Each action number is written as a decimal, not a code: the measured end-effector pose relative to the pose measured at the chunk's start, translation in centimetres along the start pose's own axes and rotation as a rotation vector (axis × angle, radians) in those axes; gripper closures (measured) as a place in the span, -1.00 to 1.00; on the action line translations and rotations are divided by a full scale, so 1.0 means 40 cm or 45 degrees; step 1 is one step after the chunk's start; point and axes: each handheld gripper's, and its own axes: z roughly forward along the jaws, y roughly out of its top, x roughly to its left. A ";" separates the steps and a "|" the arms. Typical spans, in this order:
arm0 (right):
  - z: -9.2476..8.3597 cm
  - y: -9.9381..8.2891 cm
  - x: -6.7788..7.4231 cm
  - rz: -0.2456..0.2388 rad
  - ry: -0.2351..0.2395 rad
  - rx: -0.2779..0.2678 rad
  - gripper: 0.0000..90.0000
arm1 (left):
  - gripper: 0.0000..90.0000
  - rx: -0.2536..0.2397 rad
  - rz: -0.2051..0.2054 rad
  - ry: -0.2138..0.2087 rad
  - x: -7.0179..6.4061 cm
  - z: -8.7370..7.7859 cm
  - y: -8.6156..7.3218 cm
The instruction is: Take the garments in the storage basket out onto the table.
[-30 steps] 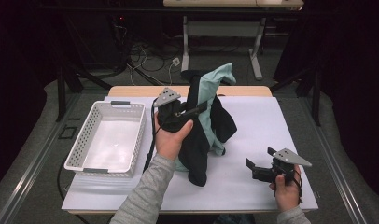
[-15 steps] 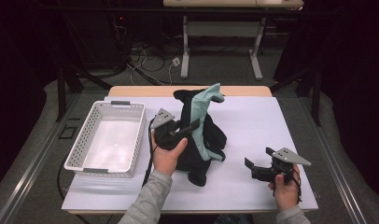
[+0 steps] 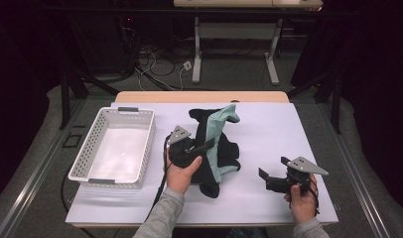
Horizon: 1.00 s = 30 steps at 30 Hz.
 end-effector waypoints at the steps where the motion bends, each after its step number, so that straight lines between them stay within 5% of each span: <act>1: 0.001 0.000 0.000 -0.002 0.008 -0.007 -0.90 | 0.35 0.011 0.001 0.005 0.001 0.005 -0.005; 17: -0.002 -0.003 -0.004 0.009 0.008 0.007 -0.89 | 0.21 0.128 0.036 0.042 0.012 0.058 -0.073; 27: -0.003 -0.007 -0.007 0.019 0.003 0.018 -0.87 | -0.12 0.156 0.041 0.058 0.013 0.063 -0.083; 30: -0.003 -0.007 -0.006 0.012 0.006 0.022 -0.87 | -0.25 0.163 0.083 0.068 0.009 0.063 -0.084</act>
